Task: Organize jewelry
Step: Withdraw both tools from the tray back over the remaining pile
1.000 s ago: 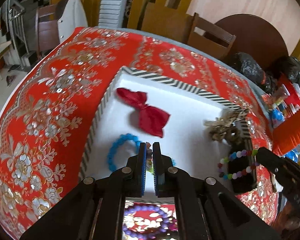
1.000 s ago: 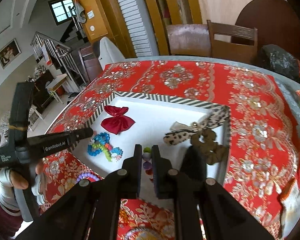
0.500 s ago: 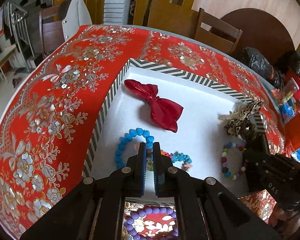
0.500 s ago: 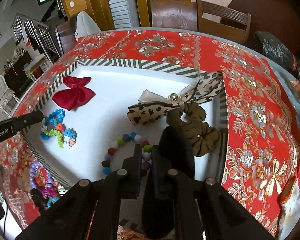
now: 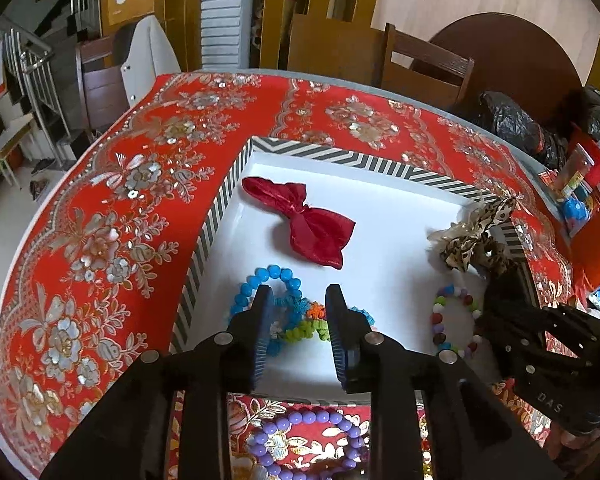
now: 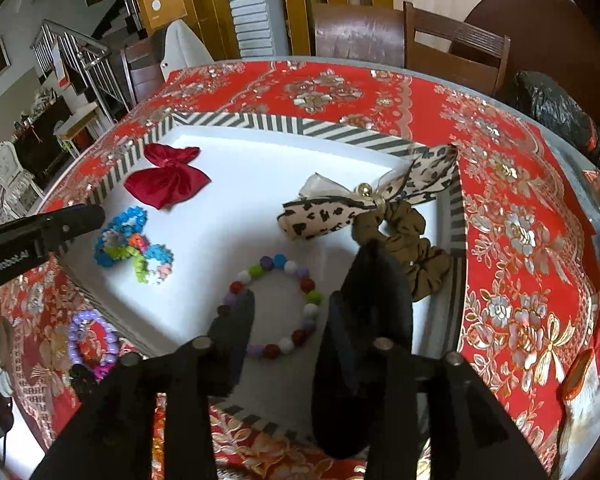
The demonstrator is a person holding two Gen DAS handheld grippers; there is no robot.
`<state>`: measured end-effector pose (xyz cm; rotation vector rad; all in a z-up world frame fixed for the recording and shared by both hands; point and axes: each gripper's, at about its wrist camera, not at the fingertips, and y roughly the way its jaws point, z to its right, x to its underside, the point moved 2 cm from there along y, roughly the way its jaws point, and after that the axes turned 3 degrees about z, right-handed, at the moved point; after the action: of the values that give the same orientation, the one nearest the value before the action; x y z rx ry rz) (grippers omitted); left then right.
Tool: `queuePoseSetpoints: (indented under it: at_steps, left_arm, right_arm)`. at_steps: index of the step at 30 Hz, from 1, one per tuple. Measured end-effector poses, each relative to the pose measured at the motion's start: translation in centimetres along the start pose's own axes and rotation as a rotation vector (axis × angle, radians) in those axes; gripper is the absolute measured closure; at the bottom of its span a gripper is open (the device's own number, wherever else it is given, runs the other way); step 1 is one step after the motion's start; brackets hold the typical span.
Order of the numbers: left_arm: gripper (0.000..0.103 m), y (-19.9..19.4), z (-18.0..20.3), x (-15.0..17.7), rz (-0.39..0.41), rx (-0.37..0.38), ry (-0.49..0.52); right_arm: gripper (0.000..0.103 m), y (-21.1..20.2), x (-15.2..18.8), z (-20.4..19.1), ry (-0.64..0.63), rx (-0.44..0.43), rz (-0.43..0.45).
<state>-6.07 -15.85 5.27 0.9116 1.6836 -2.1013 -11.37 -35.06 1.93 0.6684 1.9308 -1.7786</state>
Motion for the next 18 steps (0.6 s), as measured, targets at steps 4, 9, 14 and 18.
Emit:
queuePoseSetpoints:
  at_steps: [4,9,14,18]
  left_arm:
    - [0.078,-1.2,0.4,0.0,0.036,-0.013,0.025]
    - [0.078,-2.5,0.9,0.2,0.070,-0.036,0.055]
    - [0.078,-3.5,1.3,1.0,0.083,-0.038,0.063]
    - [0.078,-4.3,1.8,1.9,0.089,-0.049,0.073]
  right_arm:
    - [0.058,-1.0,0.3,-0.3,0.005,-0.011,0.017]
    - [0.056,-2.9,0.9,-0.4,0.029,-0.025,0.048]
    - [0.052,-5.0,1.6,-0.6,0.041,-0.024,0.093]
    - [0.050,-6.4,2.2,-0.8,0.050,-0.021,0.119]
